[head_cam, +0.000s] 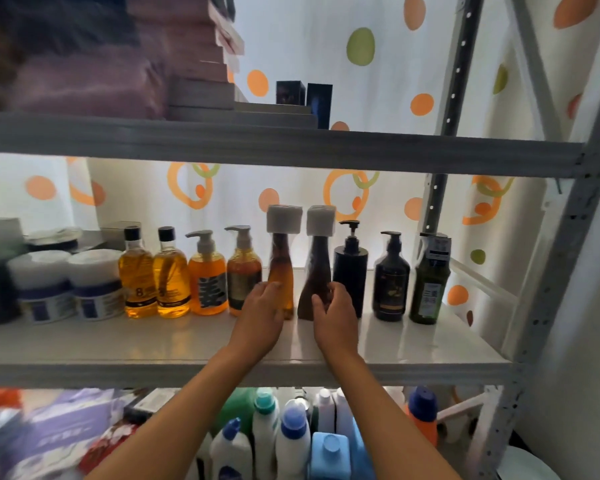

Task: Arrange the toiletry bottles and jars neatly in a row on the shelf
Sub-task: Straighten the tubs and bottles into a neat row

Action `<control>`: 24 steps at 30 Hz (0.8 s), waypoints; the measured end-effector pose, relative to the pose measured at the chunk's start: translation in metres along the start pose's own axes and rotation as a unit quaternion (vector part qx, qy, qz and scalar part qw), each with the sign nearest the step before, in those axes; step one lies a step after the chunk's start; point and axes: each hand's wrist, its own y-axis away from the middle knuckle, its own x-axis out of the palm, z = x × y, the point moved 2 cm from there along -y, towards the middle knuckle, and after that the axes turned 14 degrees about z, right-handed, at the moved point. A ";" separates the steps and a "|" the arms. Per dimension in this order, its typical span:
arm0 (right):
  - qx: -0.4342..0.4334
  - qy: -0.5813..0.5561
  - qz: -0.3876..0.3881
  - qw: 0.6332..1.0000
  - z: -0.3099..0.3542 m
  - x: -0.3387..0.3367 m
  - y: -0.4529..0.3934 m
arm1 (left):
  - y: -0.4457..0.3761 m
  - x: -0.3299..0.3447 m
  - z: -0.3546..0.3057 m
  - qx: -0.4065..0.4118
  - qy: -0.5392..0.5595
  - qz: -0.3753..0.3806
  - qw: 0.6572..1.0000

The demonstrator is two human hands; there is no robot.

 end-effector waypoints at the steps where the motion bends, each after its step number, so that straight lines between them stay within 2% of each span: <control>1: 0.016 0.038 -0.011 0.999 0.000 0.000 -0.001 | -0.005 -0.002 0.010 -0.026 0.020 -0.006 0.999; 3: 0.034 0.118 -0.009 0.992 -0.002 -0.003 -0.002 | -0.011 -0.001 0.021 -0.070 0.055 -0.001 0.996; 5: 0.048 0.147 0.010 0.988 -0.006 -0.007 -0.009 | -0.012 0.002 0.021 -0.080 0.055 0.007 0.995; 9: 0.050 0.145 0.054 0.987 -0.010 -0.010 -0.024 | -0.013 0.010 0.022 -0.096 0.063 -0.034 0.993; 14: 0.022 0.123 0.076 0.989 -0.020 -0.010 -0.020 | -0.019 0.018 0.021 -0.114 0.013 -0.053 0.992; 24: 0.019 0.135 0.054 0.989 -0.018 -0.006 -0.018 | -0.017 0.020 0.029 -0.134 0.072 -0.044 0.987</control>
